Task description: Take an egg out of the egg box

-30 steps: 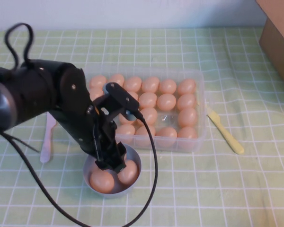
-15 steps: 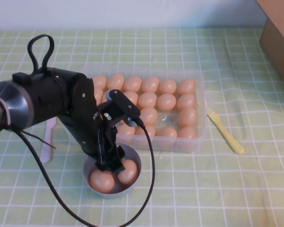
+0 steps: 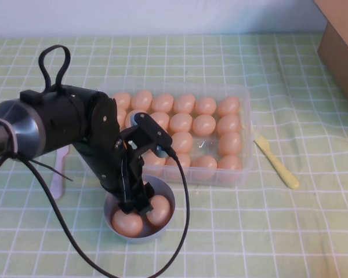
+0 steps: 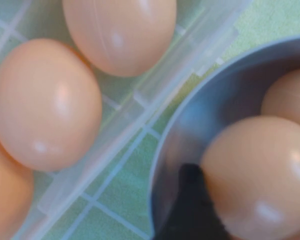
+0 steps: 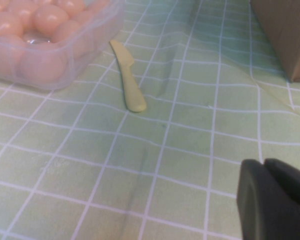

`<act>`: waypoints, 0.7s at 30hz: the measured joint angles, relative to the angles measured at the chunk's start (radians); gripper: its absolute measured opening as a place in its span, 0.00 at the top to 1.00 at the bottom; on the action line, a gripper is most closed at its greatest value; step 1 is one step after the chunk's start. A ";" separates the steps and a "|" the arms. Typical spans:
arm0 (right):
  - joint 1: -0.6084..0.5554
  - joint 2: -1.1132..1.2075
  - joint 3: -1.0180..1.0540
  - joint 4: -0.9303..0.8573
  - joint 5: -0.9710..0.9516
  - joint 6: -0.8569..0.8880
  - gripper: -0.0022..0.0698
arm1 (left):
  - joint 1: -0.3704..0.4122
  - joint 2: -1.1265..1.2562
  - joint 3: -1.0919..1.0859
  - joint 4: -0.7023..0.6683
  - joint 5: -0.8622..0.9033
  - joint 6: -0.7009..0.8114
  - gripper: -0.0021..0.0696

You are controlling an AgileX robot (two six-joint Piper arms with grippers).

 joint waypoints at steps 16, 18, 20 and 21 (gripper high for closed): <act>0.000 0.000 0.000 0.000 0.000 0.000 0.99 | 0.000 -0.230 0.017 -0.020 -0.017 -0.008 0.41; 0.000 0.000 0.000 0.000 0.000 0.000 0.99 | 0.000 -0.306 0.046 -0.022 -0.048 -0.033 0.60; 0.000 0.000 0.000 0.000 0.000 0.000 0.99 | 0.000 -0.386 0.085 -0.029 -0.097 -0.052 0.80; 0.000 0.000 0.000 0.000 0.000 0.000 0.99 | 0.000 -0.429 0.110 -0.031 -0.125 -0.056 0.86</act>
